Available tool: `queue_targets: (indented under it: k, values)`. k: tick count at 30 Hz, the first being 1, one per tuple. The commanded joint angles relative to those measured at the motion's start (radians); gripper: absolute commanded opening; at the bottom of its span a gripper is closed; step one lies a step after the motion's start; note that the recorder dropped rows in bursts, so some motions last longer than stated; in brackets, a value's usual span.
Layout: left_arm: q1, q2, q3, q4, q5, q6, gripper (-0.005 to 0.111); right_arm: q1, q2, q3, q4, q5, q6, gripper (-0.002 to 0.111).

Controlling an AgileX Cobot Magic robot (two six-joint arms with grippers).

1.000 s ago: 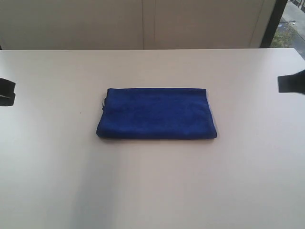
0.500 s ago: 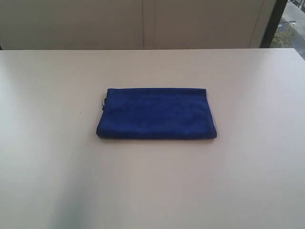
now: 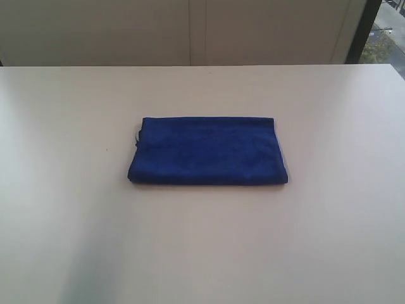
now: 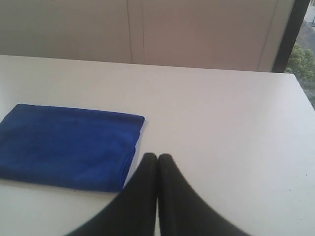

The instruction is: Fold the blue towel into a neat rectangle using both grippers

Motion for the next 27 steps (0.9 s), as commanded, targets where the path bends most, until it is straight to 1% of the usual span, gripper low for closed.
queue_targets:
  k: [1, 21, 27]
  values:
    - [0.001, -0.009, 0.007, -0.008, 0.006, -0.004, 0.000, -0.004, -0.006, 0.004, 0.000, -0.005, 0.002, 0.000]
    - [0.001, -0.009, 0.007, -0.008, 0.006, -0.004, 0.000, -0.004, -0.006, 0.006, 0.000, -0.004, 0.002, 0.000]
    - [0.001, -0.009, 0.007, -0.008, 0.004, -0.004, 0.000, -0.004, -0.025, 0.079, 0.000, -0.036, 0.002, 0.000]
